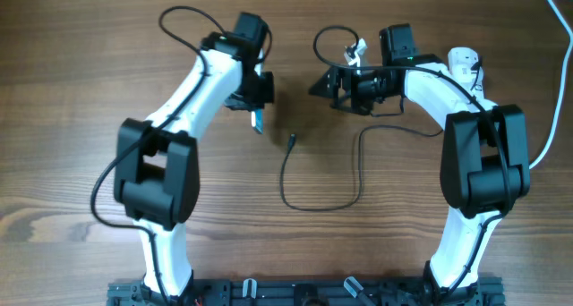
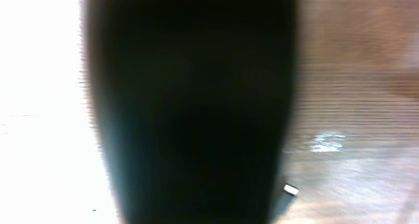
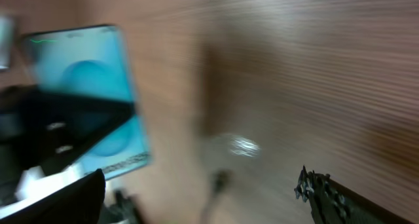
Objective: Plug charger to phone and switch on socket
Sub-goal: 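Release the phone from the right gripper and pull it back, then hold the phone vertically with the left gripper above the table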
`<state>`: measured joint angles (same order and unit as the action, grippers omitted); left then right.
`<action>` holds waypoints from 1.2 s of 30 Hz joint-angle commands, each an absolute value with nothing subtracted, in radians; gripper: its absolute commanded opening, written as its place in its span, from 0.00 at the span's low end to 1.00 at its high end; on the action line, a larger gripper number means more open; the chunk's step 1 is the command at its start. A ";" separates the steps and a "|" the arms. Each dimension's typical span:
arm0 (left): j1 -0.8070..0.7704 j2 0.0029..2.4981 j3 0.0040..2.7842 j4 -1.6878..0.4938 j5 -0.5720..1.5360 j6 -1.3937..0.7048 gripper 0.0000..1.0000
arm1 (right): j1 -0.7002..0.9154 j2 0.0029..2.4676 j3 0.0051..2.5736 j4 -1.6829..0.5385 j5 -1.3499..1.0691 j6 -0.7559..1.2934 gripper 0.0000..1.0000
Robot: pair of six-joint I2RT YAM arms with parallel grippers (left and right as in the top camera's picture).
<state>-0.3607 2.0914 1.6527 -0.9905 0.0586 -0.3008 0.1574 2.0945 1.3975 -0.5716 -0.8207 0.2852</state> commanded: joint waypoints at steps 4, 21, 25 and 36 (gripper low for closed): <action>-0.414 2.162 1.649 -0.973 -0.017 -0.324 0.04 | 0.160 2.112 1.399 -0.648 -0.503 0.208 1.00; -0.417 2.196 1.648 -0.973 -0.016 -0.353 0.20 | 0.160 2.112 1.399 -0.727 -0.358 0.209 1.00; -0.417 2.196 1.648 -0.973 -0.016 -0.353 0.23 | 0.160 2.112 1.399 -0.731 -0.358 0.209 1.00; -0.416 2.196 1.649 -0.973 -0.016 -0.352 0.14 | 0.160 2.112 1.399 -0.735 -0.358 0.209 1.00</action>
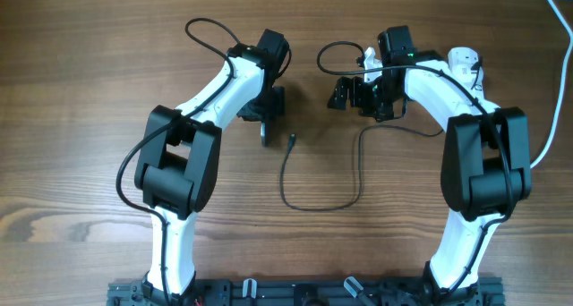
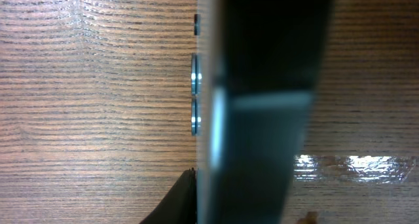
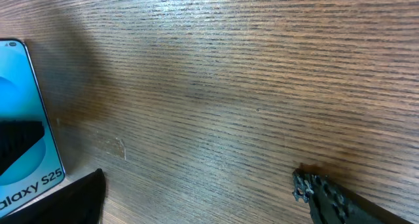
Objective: Plug charger to phone and switch on socket
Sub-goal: 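Hold the phone vertically with the left gripper above the table, then reach the right gripper down to the black USB-C cable plug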
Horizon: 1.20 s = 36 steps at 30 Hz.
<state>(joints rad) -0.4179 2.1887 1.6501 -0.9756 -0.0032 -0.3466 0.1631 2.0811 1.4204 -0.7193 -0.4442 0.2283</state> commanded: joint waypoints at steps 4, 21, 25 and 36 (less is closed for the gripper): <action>-0.416 2.196 1.649 -0.973 -0.016 -0.352 0.09 | 0.160 2.112 1.399 -0.743 -0.358 0.209 1.00; -0.301 2.059 1.649 -0.941 0.281 -0.375 0.04 | 0.191 1.989 1.474 -0.913 -0.336 0.188 0.77; -0.209 1.996 1.649 -0.915 0.458 -0.375 0.04 | 0.253 1.942 1.474 -0.925 -0.326 0.214 0.75; 0.022 1.965 1.649 -0.871 0.958 -0.278 0.04 | 0.558 1.940 1.470 -0.920 -0.085 0.503 0.62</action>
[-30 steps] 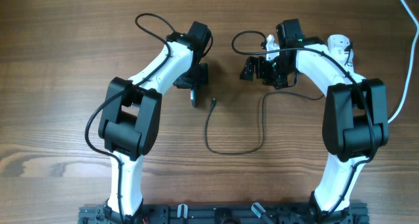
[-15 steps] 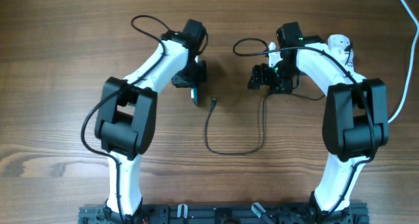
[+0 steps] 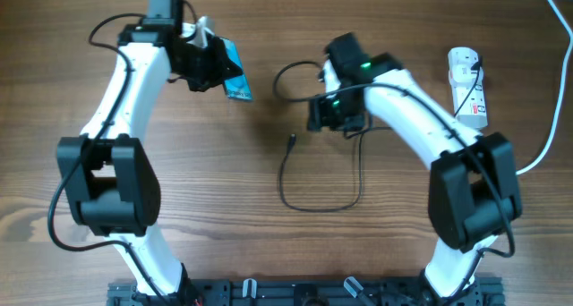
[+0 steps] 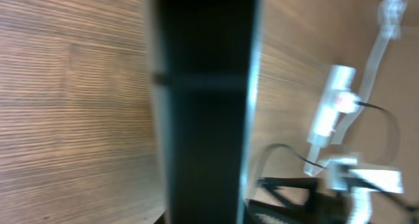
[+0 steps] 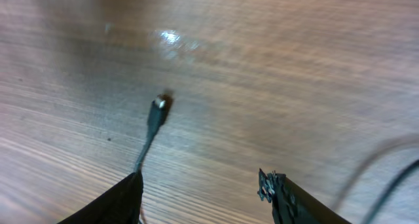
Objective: Plug charger to phone and switch on socket
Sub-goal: 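Reach the right gripper down to the black USB-C cable plug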
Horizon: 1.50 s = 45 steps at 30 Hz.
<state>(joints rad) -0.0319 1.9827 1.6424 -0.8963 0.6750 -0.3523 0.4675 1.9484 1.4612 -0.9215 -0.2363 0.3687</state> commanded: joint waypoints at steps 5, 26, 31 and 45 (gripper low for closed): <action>0.092 1.965 1.649 -0.841 1.050 -0.265 0.04 | 0.707 1.942 1.457 -0.860 0.060 0.561 0.62; 0.104 1.966 1.648 -0.947 1.001 -0.186 0.04 | 0.806 2.168 1.450 -0.809 0.195 0.628 0.04; 0.104 1.966 1.648 -0.948 1.002 -0.187 0.04 | 0.776 2.168 1.454 -0.875 0.214 0.598 0.04; 0.104 1.966 1.648 -0.963 1.002 -0.187 0.04 | 0.548 2.167 1.490 -0.990 0.201 0.496 0.04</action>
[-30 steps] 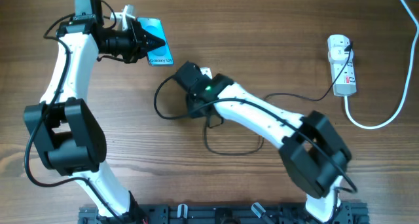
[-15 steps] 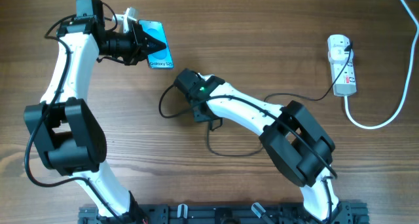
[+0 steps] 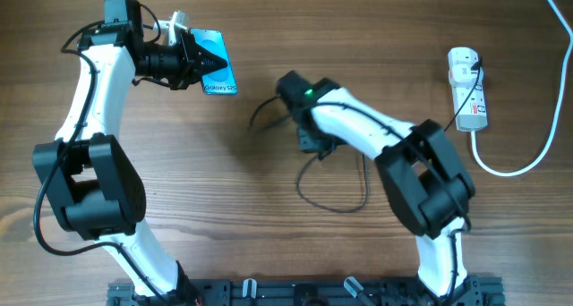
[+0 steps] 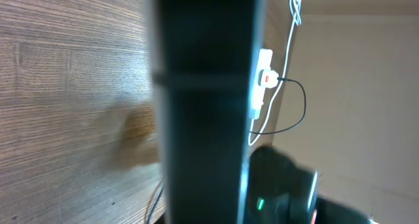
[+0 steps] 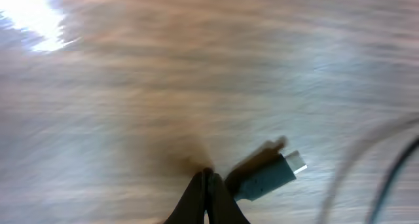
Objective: Plug charger to phone and switch on socket
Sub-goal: 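Reach the right gripper down to the black USB-C cable plug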
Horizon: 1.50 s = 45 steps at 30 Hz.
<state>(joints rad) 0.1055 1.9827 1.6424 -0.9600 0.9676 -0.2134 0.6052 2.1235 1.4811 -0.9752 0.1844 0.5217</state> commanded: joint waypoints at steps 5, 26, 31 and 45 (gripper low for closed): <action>0.103 1.966 1.648 -0.963 1.002 -0.191 0.04 | 0.486 2.167 1.610 -1.144 0.136 0.496 0.04; 0.102 1.966 1.648 -0.993 1.002 -0.217 0.04 | 0.501 2.166 1.539 -1.175 -0.061 0.844 0.42; 0.102 1.966 1.648 -0.994 1.002 -0.217 0.04 | 0.503 2.166 1.516 -1.095 -0.062 0.937 0.38; 0.100 1.966 1.648 -0.996 1.002 -0.216 0.04 | 0.504 2.168 1.514 -0.987 -0.054 0.997 0.39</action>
